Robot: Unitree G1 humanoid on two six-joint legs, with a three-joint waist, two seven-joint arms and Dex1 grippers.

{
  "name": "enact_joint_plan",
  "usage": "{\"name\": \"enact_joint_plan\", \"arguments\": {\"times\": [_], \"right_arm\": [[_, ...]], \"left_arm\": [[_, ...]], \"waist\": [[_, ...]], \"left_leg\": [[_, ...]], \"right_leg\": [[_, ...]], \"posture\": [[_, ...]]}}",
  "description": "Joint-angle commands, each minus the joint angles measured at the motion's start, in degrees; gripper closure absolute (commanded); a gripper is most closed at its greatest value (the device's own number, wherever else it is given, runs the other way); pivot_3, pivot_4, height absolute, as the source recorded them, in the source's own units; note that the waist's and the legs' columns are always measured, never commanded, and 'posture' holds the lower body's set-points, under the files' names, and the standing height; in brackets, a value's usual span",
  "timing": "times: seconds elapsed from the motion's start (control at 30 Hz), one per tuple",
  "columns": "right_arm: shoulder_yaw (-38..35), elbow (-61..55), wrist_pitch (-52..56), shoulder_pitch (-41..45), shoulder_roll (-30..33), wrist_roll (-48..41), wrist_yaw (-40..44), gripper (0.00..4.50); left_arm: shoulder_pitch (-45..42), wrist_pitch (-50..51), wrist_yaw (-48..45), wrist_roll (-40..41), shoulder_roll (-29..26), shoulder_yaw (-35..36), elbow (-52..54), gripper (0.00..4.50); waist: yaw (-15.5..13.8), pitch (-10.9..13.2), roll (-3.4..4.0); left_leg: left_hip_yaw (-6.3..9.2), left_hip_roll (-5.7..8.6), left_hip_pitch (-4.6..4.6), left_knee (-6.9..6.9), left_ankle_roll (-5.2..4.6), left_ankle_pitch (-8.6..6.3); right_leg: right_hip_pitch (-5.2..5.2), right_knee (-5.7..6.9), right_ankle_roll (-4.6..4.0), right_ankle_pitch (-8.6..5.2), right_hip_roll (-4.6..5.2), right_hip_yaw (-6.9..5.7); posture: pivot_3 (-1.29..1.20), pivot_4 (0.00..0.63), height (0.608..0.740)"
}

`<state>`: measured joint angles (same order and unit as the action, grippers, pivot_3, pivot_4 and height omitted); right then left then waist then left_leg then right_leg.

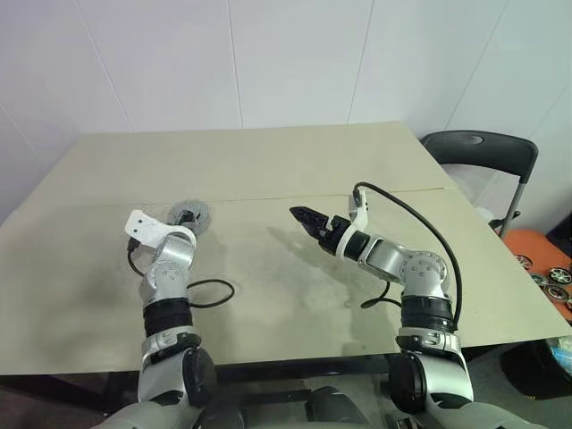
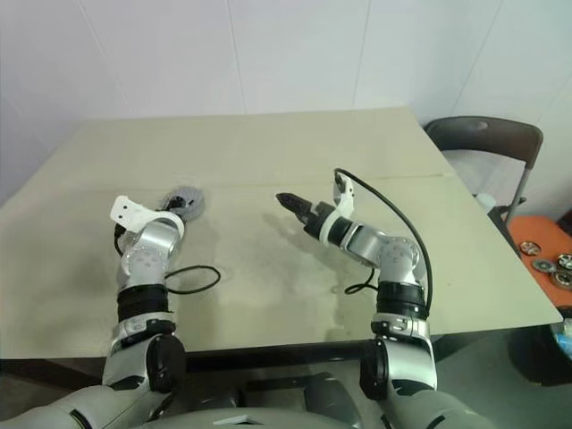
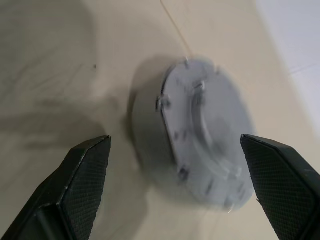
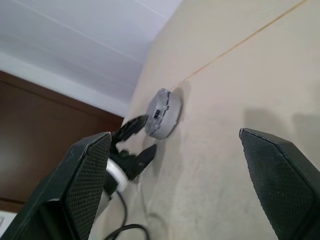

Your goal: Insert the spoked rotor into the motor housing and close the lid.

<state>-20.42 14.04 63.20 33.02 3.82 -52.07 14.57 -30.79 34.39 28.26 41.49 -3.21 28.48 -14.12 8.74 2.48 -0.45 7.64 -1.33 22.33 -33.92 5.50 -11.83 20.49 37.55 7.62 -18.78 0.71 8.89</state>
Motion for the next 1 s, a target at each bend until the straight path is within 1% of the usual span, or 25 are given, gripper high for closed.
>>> {"name": "enact_joint_plan", "arguments": {"times": [0.03,0.1,0.17,0.23,0.37,0.43,0.67,0.83,1.0], "right_arm": [[2.8,-2.6,-2.3,1.0,0.9,2.0,1.6,0.19],[4.5,-4.2,-4.4,1.1,1.6,3.9,2.5,0.19],[6.3,-5.6,-7.1,0.9,2.5,6.1,3.6,0.19],[9.3,-7.8,-10.3,0.5,4.5,9.7,5.0,0.19],[13.4,-10.9,-13.4,0.1,9.1,14.1,8.4,0.19],[14.2,-11.7,-15.2,0.4,11.4,16.0,9.7,0.19],[16.7,-12.8,-19.8,0.7,17.8,21.7,14.1,0.19],[18.8,-14.0,-21.8,-0.4,20.6,25.7,15.5,0.10],[19.1,-13.8,-22.1,-0.7,20.9,26.8,16.6,0.10]], "left_arm": [[1.0,6.7,-11.5,-1.2,-4.6,-9.1,7.3,0.05],[1.9,6.7,-19.8,-3.0,-7.4,-14.1,9.6,0.05],[2.8,4.5,-25.6,-4.4,-8.8,-16.4,10.2,0.05],[3.4,1.0,-33.8,-6.7,-11.3,-19.7,11.2,0.05],[4.2,-5.3,-48.8,-7.5,-14.3,-22.3,11.8,0.05],[4.4,-9.2,-55.4,-10.0,-16.5,-24.0,10.6,0.05],[3.9,-18.8,-69.6,-14.1,-19.7,-25.8,5.4,0.05],[4.0,-22.2,-74.8,-15.3,-20.0,-25.4,2.8,0.02],[3.7,-25.6,-76.2,-18.9,-20.4,-26.0,0.9,0.02]], "waist": [[-0.2,0.0,0.00],[-0.7,0.1,-0.01],[-1.5,0.1,0.01],[-1.8,0.1,0.02],[-1.9,0.1,0.02],[-1.9,0.1,0.03],[-1.9,0.1,0.02],[-2.0,0.1,-0.02],[-2.1,0.1,-0.02]], "left_leg": [[0.01,0.00,0.03,-0.01,0.00,0.00],[0.03,0.01,0.12,-0.02,0.08,0.05],[0.02,0.02,0.12,-0.02,0.11,0.06],[0.02,0.02,0.10,0.00,0.12,0.05],[0.01,0.02,0.18,0.10,0.12,0.05],[0.00,0.02,0.19,0.17,0.12,0.05],[-0.01,0.01,0.18,0.26,0.11,0.05],[-0.01,0.01,0.18,0.26,0.11,0.05],[0.00,0.01,0.19,0.26,0.11,0.05]], "right_leg": [[0.02,0.00,0.00,0.00,0.00,-0.01],[0.06,-0.01,-0.01,0.01,0.00,-0.06],[0.06,-0.06,-0.02,0.01,0.01,-0.06],[0.03,-0.13,-0.02,0.00,0.01,-0.06],[0.06,-0.31,-0.03,0.00,0.04,-0.06],[0.09,-0.35,-0.03,0.01,0.04,-0.06],[0.12,-0.38,-0.03,-0.01,0.04,-0.05],[0.11,-0.38,-0.03,-0.01,0.05,-0.04],[0.11,-0.39,-0.03,0.00,0.06,-0.04]], "posture": [[0.00,0.000,0.740],[0.00,0.000,0.740],[0.00,0.000,0.740],[0.00,0.000,0.740],[0.00,0.000,0.740],[0.00,0.000,0.740],[0.00,0.000,0.740],[0.00,0.000,0.740],[0.00,0.000,0.740]]}}
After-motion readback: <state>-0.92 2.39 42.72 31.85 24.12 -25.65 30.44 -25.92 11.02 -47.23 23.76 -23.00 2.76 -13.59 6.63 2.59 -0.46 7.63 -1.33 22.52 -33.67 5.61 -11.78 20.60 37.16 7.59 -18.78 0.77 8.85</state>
